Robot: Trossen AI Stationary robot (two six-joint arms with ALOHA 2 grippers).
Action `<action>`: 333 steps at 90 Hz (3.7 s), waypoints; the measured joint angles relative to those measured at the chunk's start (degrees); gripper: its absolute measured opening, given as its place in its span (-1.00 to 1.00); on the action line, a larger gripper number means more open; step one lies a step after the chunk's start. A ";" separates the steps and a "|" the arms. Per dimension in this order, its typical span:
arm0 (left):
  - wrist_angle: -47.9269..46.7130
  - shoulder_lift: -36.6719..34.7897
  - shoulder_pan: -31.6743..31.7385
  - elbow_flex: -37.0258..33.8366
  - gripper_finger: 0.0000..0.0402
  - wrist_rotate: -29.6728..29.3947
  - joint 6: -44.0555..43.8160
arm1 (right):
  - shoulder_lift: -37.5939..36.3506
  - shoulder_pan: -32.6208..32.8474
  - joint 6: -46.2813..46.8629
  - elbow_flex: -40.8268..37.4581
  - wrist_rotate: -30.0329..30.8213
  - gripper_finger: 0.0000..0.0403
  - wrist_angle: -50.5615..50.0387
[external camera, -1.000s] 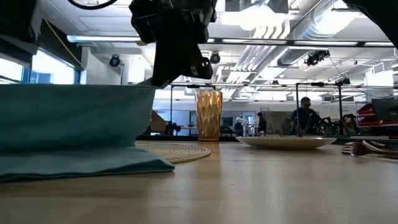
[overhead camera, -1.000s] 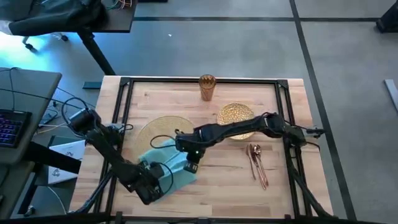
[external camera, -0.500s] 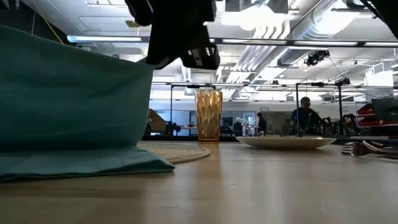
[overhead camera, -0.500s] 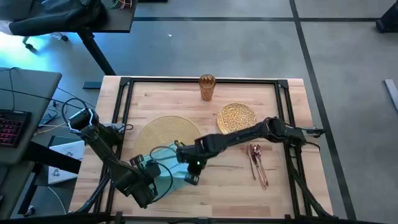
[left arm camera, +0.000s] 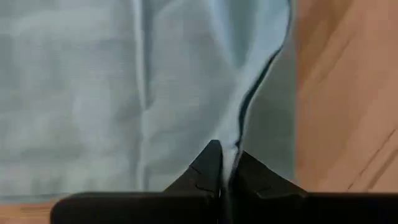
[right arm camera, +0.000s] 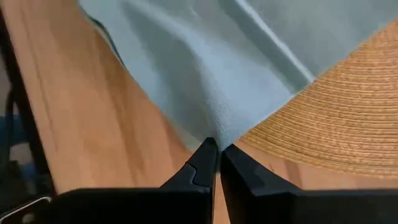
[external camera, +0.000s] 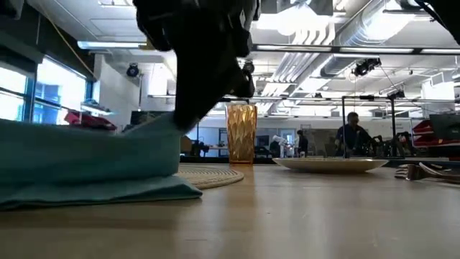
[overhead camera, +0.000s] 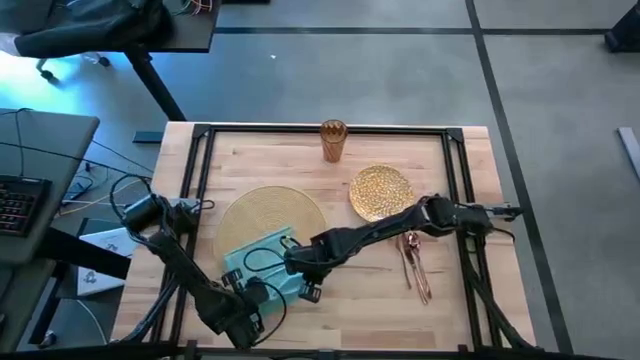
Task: Set table place
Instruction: Fold the blue table napkin
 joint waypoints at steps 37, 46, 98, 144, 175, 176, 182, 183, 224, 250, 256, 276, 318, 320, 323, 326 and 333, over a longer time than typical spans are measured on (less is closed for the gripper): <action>0.86 -0.05 -1.69 0.15 -0.74 3.65 3.02 | 1.45 1.55 -0.64 0.00 -7.93 -0.80 0.00; 0.84 -0.46 -3.11 0.13 -0.60 7.21 3.02 | 1.43 1.55 -2.79 0.00 -10.31 -0.55 -0.57; -14.20 -14.13 -9.57 -0.01 -0.49 -6.47 -35.27 | -5.39 -6.07 -34.73 0.09 -9.86 0.18 -6.47; -31.34 -20.61 1.85 -3.50 -0.49 -2.92 -41.60 | -1.41 -18.63 -46.71 0.03 -10.60 0.00 14.52; -20.44 -20.73 2.74 -7.52 -0.49 6.48 -37.20 | 5.48 -18.13 -49.11 -0.02 -8.99 -0.20 16.73; -20.41 -20.72 2.61 -7.52 -0.49 6.47 -37.43 | 5.61 -18.17 -49.11 -0.02 -8.77 -0.21 16.73; -20.46 -20.69 2.29 -7.52 -0.49 6.46 -38.54 | 6.23 -18.39 -49.10 -0.02 -8.11 -0.27 17.30; -20.51 -20.69 2.29 -7.52 -0.49 6.44 -38.69 | 6.28 -18.43 -49.09 -0.02 -8.05 -0.29 17.36; -20.39 -20.62 5.11 -13.50 -0.49 6.21 -44.58 | 6.83 -18.82 -48.96 0.00 -6.43 -0.44 17.25; -10.47 -20.73 8.09 -21.21 -0.49 2.46 -34.86 | 8.22 -18.85 -44.79 0.14 -7.21 -0.84 15.11; -9.80 -20.73 8.31 -22.20 -0.49 0.94 -32.07 | 8.13 -18.96 -43.26 0.95 -7.19 -0.96 13.61; -7.99 -22.26 8.21 -26.63 -0.49 -2.48 -26.38 | 7.70 -19.56 -40.91 8.32 -6.37 -0.99 3.99; 10.13 -28.36 8.11 -38.74 -0.49 -6.85 -24.70 | 7.25 -19.41 -46.45 17.70 -7.48 -1.00 -8.94; 10.97 -28.34 8.11 -38.92 -0.49 -7.45 -23.80 | 6.88 -19.41 -46.60 17.45 -7.48 -1.00 -9.09; 11.99 -28.34 8.11 -39.08 -0.49 -8.16 -22.63 | 6.65 -19.42 -46.83 17.35 -7.46 -1.00 -9.93; 12.67 -28.34 8.11 -39.12 -0.50 -8.73 -21.55 | 6.53 -19.46 -46.98 17.58 -7.46 -1.00 -10.64; 14.08 -28.34 8.11 -39.12 -0.54 -9.99 -19.07 | 5.59 -19.46 -47.01 17.48 -7.42 -1.00 -11.30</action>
